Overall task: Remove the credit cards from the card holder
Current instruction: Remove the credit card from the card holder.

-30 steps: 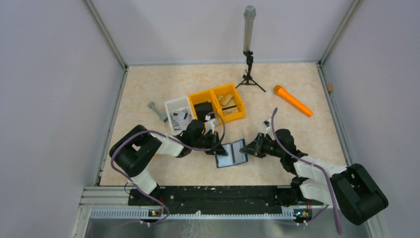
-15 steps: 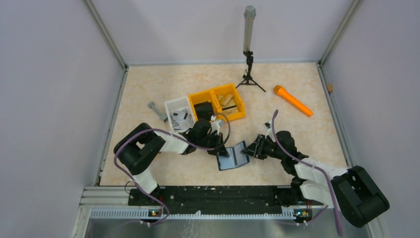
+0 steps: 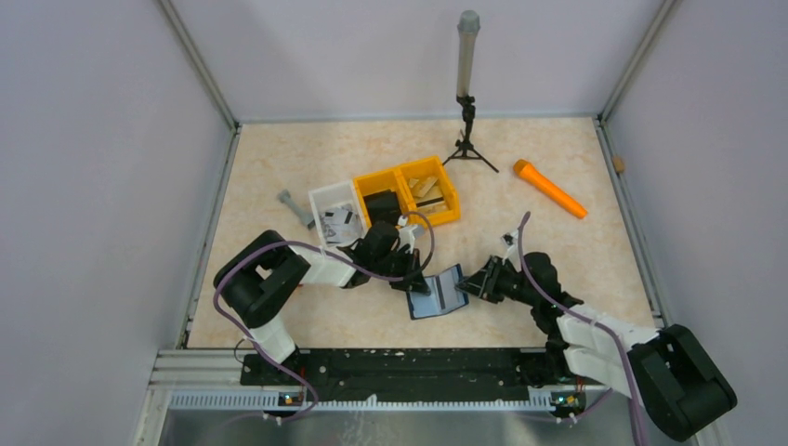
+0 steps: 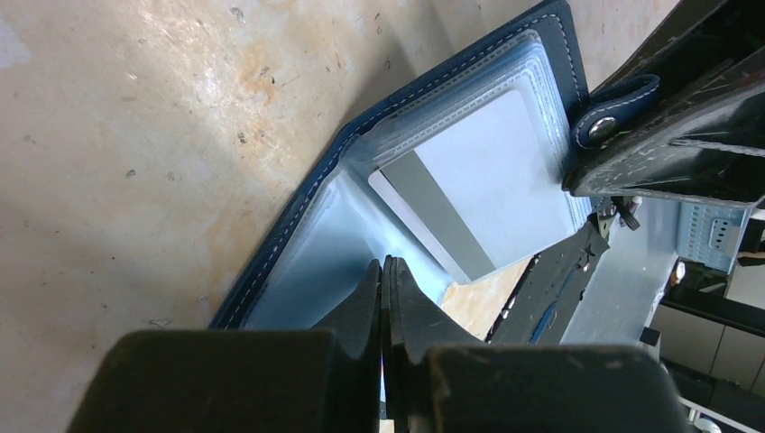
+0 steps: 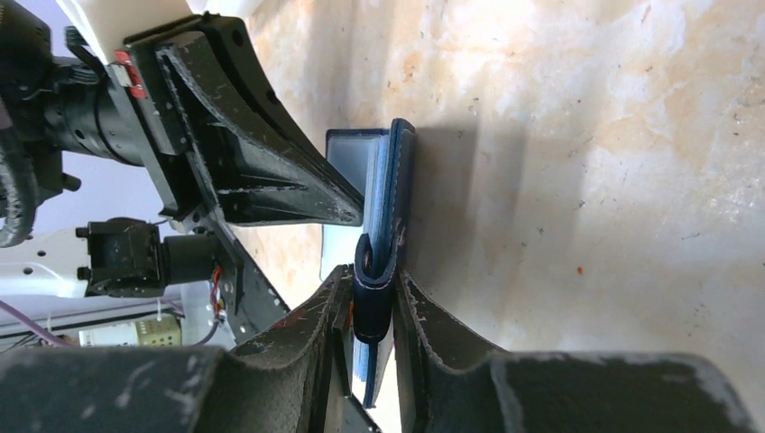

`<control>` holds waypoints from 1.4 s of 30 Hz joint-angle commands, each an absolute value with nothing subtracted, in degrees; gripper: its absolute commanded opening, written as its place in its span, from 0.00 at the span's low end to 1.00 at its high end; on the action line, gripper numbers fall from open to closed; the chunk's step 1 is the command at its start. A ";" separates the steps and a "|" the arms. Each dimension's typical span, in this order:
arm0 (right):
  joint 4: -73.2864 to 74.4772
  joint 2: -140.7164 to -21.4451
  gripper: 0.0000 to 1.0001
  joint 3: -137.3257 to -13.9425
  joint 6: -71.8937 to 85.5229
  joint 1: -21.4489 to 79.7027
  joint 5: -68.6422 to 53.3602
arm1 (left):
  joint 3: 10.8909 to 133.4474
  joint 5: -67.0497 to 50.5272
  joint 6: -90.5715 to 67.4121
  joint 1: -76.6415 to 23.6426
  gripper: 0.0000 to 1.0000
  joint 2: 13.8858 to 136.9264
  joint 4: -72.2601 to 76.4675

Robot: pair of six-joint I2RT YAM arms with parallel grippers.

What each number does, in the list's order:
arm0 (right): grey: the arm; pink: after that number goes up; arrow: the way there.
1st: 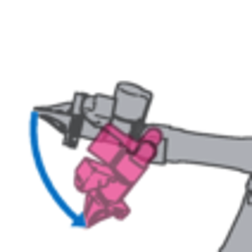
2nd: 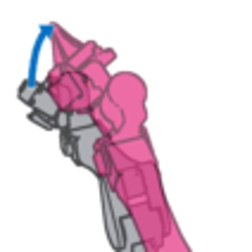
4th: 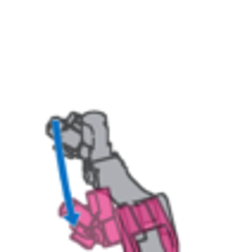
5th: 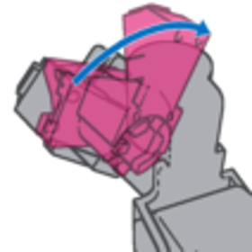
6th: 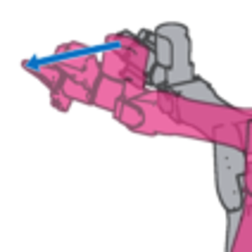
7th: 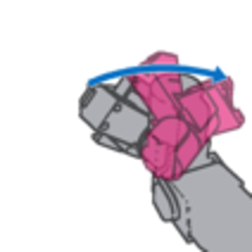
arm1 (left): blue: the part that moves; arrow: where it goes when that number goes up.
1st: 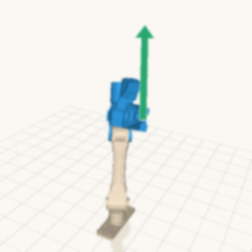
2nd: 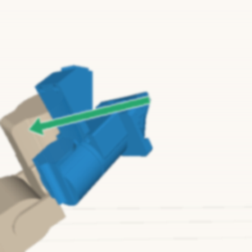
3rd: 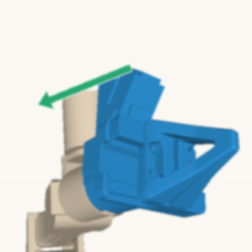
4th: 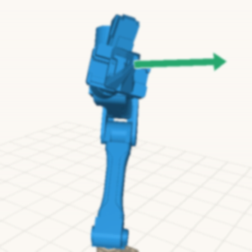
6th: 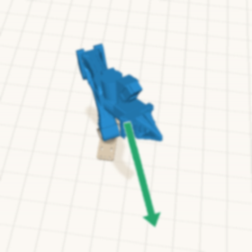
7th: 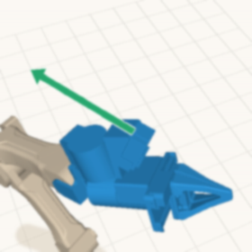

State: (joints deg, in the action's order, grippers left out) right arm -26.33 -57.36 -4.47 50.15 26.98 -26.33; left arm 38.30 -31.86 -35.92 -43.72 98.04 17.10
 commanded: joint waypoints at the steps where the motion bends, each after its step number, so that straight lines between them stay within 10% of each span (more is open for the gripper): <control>1: -27.04 -54.40 0.22 -4.64 50.32 26.98 -24.76 | 39.26 -29.19 -33.79 -44.21 0.00 99.50 14.51; 8: -24.38 -54.36 0.11 -5.54 48.65 26.98 -24.30 | 39.69 -29.47 -33.74 -44.42 0.00 99.61 14.38; 16: -28.60 -60.28 0.30 -6.29 48.67 26.98 -28.47 | 39.91 -29.71 -33.74 -44.56 0.00 99.69 14.41; 22: -29.46 -60.38 0.17 -6.32 48.87 26.98 -28.50 | 40.00 -29.77 -33.75 -44.56 0.00 99.69 14.23; 42: -32.77 -62.15 0.41 -6.58 49.49 26.98 -30.00 | 40.74 -29.97 -33.66 -44.74 0.00 100.11 13.69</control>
State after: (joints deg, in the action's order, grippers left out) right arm -27.66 -61.47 -4.62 49.19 26.89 -28.56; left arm 39.83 -31.83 -35.35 -44.36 98.89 15.66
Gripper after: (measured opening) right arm 0.401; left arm 0.005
